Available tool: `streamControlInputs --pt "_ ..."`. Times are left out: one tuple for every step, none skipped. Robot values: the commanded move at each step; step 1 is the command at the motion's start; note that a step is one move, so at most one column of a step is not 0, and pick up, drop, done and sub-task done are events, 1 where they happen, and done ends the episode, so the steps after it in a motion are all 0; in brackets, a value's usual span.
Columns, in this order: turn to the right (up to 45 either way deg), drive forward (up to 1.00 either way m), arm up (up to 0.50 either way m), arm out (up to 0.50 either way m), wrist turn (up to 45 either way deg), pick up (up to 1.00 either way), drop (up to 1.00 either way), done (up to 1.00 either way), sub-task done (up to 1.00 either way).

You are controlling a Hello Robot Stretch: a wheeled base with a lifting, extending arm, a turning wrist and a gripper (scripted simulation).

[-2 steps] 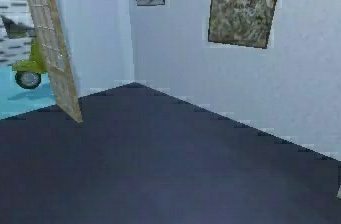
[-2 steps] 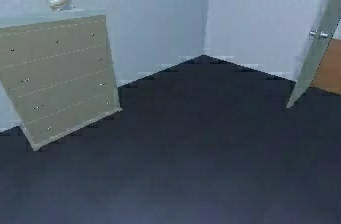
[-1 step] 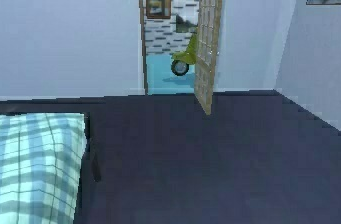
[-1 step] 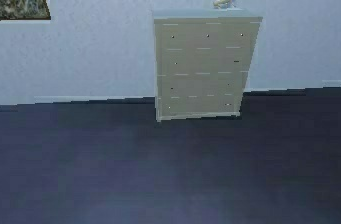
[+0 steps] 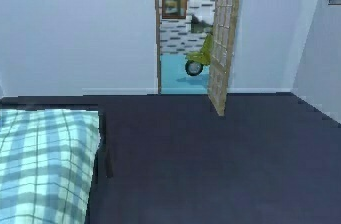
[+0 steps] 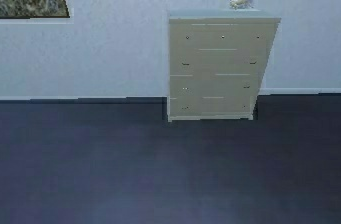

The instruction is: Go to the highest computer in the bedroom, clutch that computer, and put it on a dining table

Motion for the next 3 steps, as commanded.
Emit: streamControlInputs --pt "0.0 0.20 0.00 0.00 0.0 0.00 0.00 0.00 0.00" --pt "-45.0 0.00 0.00 0.00 0.0 0.00 0.00 0.00 0.00" --pt "-45.0 0.00 0.00 0.00 0.0 0.00 0.00 0.00 0.00"
